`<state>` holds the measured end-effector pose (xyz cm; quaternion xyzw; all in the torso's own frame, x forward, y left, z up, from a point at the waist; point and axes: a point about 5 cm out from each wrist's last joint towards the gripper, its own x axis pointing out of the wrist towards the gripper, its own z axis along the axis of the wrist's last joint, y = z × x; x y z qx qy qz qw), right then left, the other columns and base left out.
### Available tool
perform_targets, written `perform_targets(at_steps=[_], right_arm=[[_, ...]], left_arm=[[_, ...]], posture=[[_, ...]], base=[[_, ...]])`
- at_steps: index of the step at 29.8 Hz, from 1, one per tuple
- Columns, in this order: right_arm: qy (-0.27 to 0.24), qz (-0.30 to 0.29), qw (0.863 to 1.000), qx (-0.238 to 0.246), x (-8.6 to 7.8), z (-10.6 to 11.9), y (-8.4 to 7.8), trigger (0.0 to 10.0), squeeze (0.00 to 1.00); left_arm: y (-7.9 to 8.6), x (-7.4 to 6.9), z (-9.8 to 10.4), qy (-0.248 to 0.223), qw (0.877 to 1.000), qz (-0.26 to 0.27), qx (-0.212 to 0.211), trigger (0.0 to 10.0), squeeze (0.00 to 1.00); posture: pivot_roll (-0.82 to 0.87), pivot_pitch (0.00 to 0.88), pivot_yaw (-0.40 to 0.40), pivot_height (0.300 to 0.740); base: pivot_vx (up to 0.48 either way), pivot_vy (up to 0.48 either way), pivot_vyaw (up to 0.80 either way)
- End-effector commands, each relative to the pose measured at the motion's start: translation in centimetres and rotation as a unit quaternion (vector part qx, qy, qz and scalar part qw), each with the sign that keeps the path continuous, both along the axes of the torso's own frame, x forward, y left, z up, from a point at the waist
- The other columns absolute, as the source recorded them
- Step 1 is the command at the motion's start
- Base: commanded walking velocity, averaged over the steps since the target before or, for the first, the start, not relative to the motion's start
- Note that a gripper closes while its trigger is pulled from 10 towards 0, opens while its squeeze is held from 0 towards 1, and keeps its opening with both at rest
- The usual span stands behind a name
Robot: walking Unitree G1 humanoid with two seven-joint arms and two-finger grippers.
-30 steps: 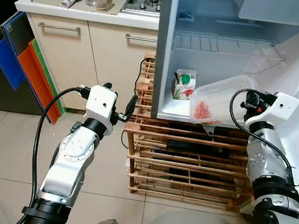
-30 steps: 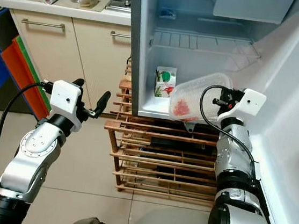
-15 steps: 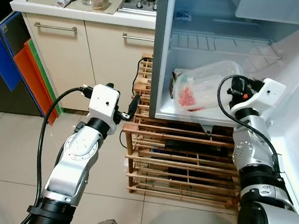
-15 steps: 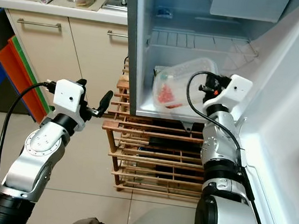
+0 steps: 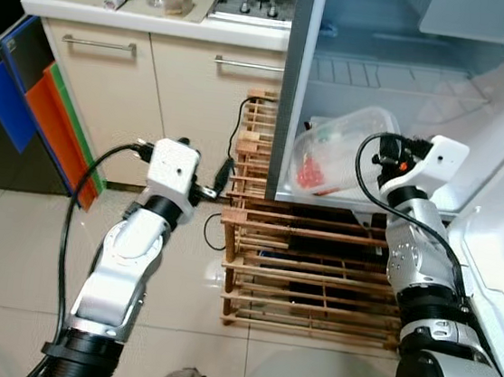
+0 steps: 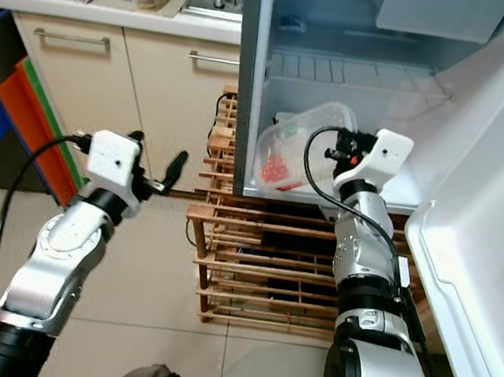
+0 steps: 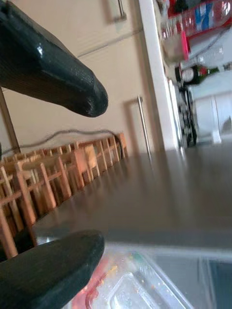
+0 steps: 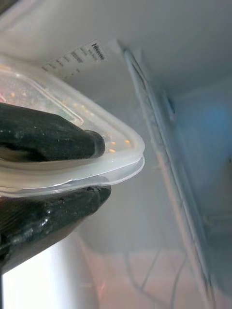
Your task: Restocking fridge
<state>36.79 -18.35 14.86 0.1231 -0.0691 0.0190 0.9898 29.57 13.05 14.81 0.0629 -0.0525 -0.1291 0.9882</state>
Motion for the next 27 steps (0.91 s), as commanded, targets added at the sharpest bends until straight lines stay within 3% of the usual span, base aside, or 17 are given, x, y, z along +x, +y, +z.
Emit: perform_targets(at_steps=[1, 12, 18, 27], right_arm=[[-0.008, -0.001, 1.0, -0.001, 0.04, 0.45, -0.05, 0.0, 0.0], [-0.007, -0.027, 1.0, 0.001, -0.36, 0.47, -0.18, 0.0, 0.0], [-0.005, -0.029, 1.0, 0.0, -0.37, 0.41, -0.16, 0.0, 0.0], [-0.002, -0.031, 0.999, -0.007, -0.29, 0.57, 0.02, 0.0, 0.0]], left_arm=[[-0.55, 0.06, 0.18, -0.005, 1.0, -0.007, 0.002, 10.0, 0.0], [-0.72, 0.06, 0.05, 0.002, 1.0, -0.008, -0.012, 10.0, 0.0], [-0.86, 0.09, 0.08, 0.0, 1.0, -0.009, -0.01, 10.0, 0.0], [-0.85, 0.06, -0.01, 0.0, 1.0, -0.007, -0.006, 10.0, 0.0]], posture=[[0.03, 0.0, 0.03, 0.715], [0.03, 0.0, 0.029, 0.715], [0.03, 0.0, 0.029, 0.715], [0.03, 0.0, 0.025, 0.715]], base=[[0.0, 0.0, 0.0], [0.0, 0.0, 0.0], [0.0, 0.0, 0.47], [0.0, 0.0, 0.08]])
